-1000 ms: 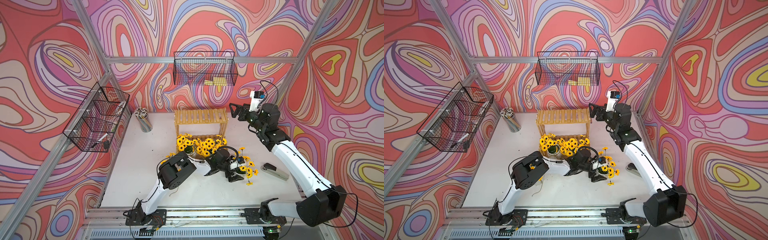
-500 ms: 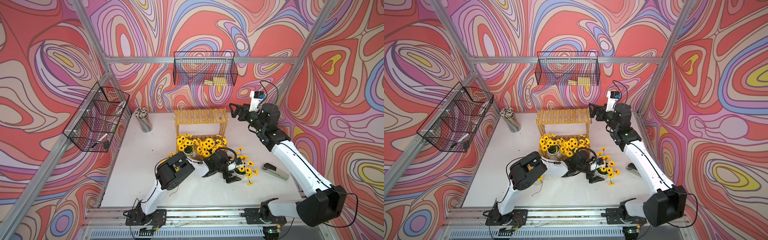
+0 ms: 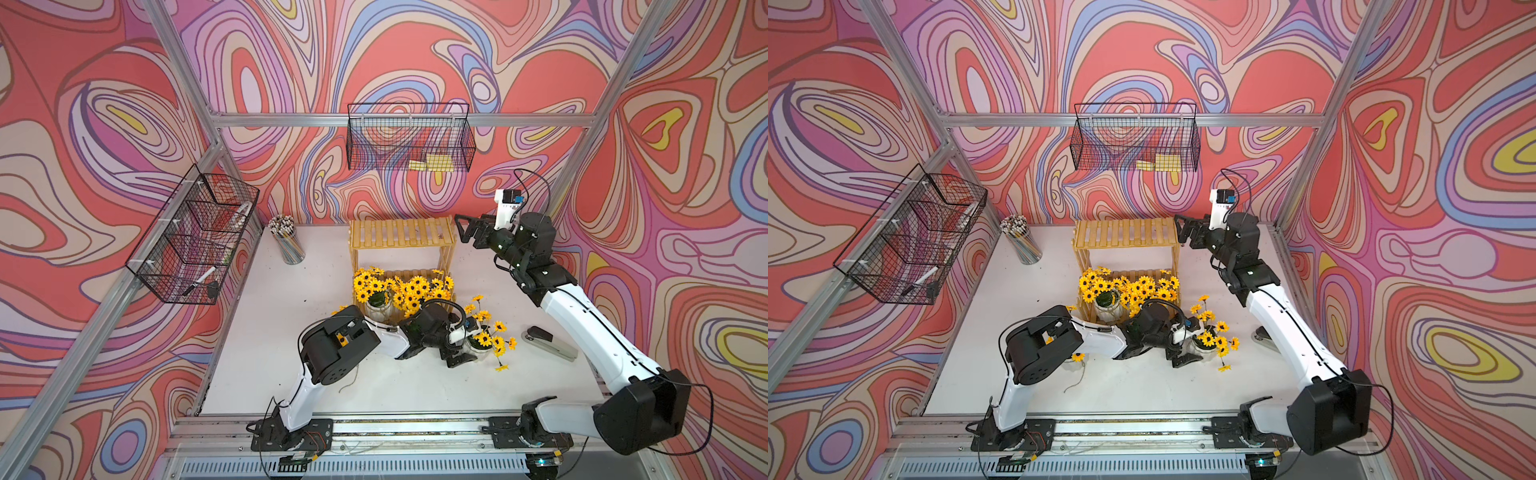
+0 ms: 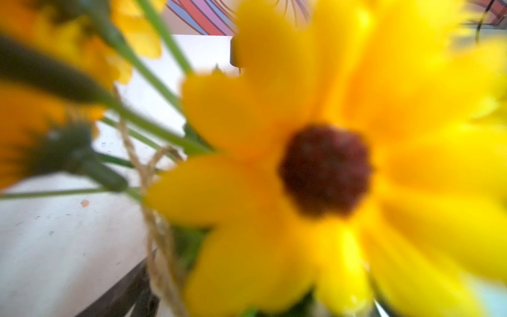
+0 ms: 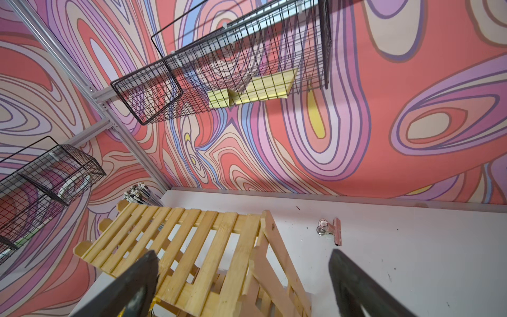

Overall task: Take the sunflower pots off the shelves
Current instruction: Place the sunflower pot at the center of the board.

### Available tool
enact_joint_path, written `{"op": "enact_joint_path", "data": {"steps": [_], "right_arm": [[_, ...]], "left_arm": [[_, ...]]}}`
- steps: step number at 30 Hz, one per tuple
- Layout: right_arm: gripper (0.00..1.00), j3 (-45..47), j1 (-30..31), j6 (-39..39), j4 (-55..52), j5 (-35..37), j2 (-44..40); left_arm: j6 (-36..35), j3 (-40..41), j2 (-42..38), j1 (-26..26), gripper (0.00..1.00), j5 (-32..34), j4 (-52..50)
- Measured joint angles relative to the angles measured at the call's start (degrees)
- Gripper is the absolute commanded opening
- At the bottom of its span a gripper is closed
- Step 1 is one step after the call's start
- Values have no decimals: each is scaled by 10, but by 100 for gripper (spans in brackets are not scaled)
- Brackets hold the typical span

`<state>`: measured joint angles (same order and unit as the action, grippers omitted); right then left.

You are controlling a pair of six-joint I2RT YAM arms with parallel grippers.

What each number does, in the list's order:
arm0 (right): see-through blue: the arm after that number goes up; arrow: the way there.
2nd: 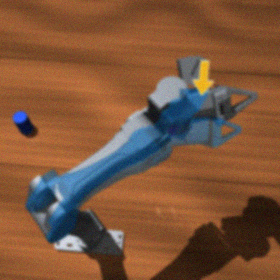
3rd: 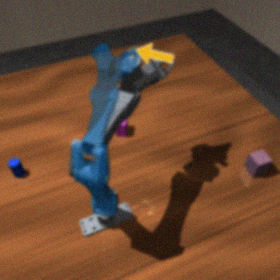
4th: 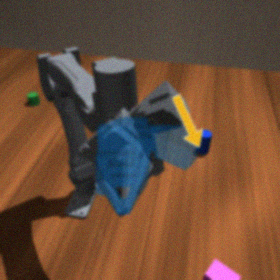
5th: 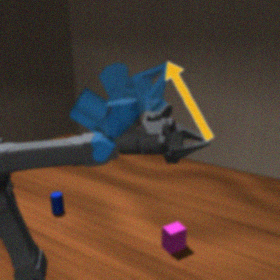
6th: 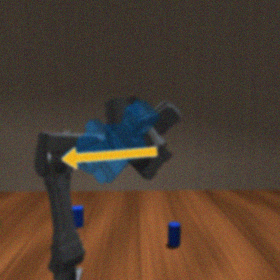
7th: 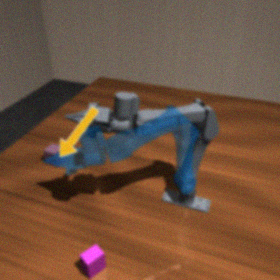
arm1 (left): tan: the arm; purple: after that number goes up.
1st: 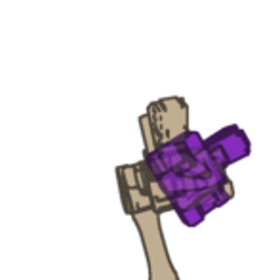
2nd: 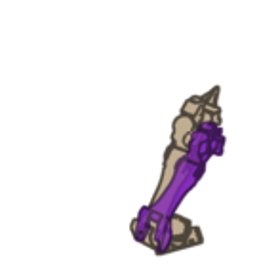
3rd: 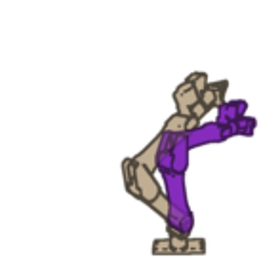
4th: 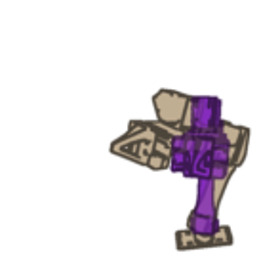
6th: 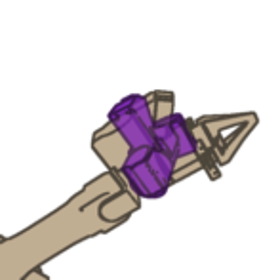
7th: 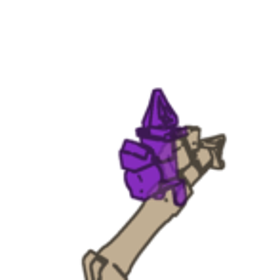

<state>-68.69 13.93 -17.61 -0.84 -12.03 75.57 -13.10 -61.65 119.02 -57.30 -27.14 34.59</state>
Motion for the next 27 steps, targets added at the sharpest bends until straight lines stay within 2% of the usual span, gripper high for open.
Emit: {"op": "enact_joint_path", "data": {"steps": [12,27], "right_arm": [[98,11,0,11,13,-14,-33],[98,23,0,28,8,-34,-35]], "left_arm": [[-4,32,-56,0,100,2,17],[-24,113,-184,0,100,3,7]]}}
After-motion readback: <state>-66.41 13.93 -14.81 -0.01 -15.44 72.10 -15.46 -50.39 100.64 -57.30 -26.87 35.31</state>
